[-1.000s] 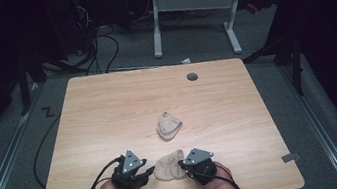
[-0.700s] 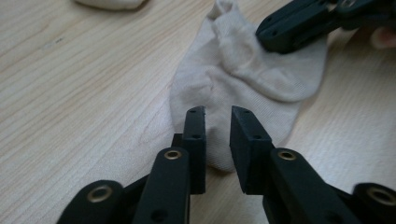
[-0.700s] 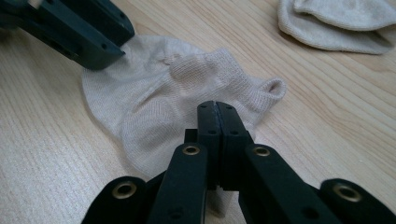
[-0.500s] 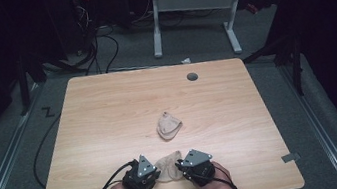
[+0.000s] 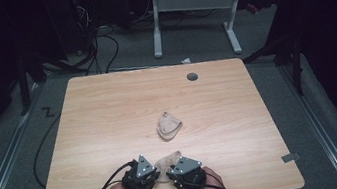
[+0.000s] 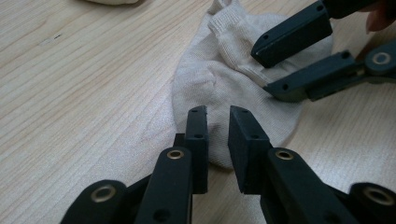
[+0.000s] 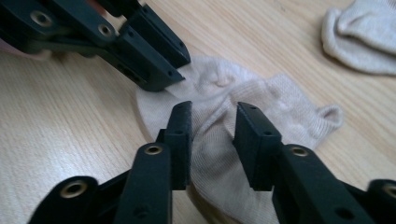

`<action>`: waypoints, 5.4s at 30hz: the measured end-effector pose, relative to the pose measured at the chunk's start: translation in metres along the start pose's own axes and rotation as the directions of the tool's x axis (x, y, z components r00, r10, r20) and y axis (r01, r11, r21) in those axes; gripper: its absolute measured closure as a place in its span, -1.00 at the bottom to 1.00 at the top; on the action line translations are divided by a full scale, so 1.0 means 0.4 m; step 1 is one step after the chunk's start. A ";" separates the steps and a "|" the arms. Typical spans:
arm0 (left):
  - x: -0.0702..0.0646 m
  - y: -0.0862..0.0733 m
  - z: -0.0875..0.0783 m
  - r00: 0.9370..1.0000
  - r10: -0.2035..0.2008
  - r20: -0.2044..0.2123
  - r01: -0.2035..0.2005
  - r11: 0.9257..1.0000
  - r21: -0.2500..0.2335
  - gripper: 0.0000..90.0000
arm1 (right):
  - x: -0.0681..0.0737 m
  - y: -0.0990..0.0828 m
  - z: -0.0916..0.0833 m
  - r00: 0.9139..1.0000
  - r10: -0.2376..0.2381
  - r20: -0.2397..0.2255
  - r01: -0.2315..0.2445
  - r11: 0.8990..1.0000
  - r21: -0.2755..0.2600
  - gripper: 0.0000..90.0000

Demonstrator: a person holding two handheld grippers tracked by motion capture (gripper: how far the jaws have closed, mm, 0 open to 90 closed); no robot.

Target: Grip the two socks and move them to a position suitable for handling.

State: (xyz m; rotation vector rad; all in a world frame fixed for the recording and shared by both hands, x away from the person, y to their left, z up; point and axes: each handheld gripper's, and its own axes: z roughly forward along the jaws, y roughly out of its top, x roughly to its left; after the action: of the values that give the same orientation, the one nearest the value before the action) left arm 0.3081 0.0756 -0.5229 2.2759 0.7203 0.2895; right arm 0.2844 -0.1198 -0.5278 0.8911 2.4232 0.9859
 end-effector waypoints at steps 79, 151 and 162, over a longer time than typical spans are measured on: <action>0.134 -0.002 -0.059 0.984 -0.177 -0.032 0.171 0.976 -0.131 0.48 | -0.290 0.122 0.133 0.968 0.186 0.168 -0.206 0.972 0.111 0.91; 0.114 0.008 -0.037 0.992 -0.124 -0.039 0.120 0.988 -0.099 0.53 | -0.196 0.109 0.003 0.972 0.156 0.173 -0.152 0.988 -0.039 0.89; 0.113 0.006 -0.041 0.991 -0.129 -0.042 0.124 0.987 -0.101 0.54 | -0.290 0.105 -0.030 0.936 0.306 0.177 -0.290 0.951 -0.108 0.88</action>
State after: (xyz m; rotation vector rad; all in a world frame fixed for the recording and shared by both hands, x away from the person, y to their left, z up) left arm 0.3397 0.1096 -0.5096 2.1266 0.8538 0.3139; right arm 0.3800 -0.1808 -0.4774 1.2894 2.1122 1.0384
